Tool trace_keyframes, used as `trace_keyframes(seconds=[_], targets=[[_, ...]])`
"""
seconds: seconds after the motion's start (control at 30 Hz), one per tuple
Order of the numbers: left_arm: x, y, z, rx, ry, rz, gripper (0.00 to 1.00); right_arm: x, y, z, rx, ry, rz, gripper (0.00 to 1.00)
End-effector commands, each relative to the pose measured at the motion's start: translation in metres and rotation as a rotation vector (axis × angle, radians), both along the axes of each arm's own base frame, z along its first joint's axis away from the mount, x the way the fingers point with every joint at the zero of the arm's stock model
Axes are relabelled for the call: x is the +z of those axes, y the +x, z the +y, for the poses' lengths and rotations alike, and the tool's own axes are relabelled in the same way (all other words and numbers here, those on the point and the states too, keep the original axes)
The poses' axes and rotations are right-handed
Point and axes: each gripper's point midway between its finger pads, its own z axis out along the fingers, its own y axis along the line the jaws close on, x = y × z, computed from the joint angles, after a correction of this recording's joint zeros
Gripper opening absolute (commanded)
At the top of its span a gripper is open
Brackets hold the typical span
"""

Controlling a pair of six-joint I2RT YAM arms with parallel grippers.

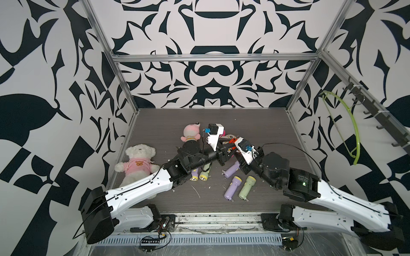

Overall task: Close the plug at the bottom of the flashlight
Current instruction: Pick up the flashlight from the center of the board.

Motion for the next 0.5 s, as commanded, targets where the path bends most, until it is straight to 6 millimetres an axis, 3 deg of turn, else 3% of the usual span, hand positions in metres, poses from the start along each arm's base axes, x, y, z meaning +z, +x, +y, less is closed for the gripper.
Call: trace_keyframes(seconds=[0.0, 0.03, 0.17, 0.3, 0.37, 0.43, 0.47], targets=[[-0.001, -0.041, -0.017, -0.167, 0.041, -0.063, 0.06, 0.05, 0.001, 0.008, 0.012, 0.169, -0.06, 0.0], [0.0, -0.041, -0.017, -0.164, 0.045, -0.069, 0.06, 0.049, 0.001, 0.008, 0.015, 0.163, -0.056, 0.0], [0.002, -0.038, -0.013, -0.132, 0.086, -0.12, 0.0, 0.043, 0.001, 0.011, 0.02, 0.145, -0.035, 0.31], [0.01, -0.037, -0.005, -0.1, 0.148, -0.208, 0.0, 0.032, 0.0, 0.012, 0.023, 0.124, 0.002, 0.47], [0.015, -0.039, -0.002, -0.1, 0.181, -0.247, 0.0, 0.024, 0.0, 0.011, 0.015, 0.116, 0.018, 0.86], [0.02, -0.043, 0.001, -0.114, 0.197, -0.269, 0.0, 0.019, 0.0, 0.008, 0.004, 0.118, 0.026, 0.92], [0.021, -0.045, 0.001, -0.121, 0.2, -0.275, 0.0, 0.018, 0.0, 0.007, 0.0, 0.12, 0.027, 1.0]])
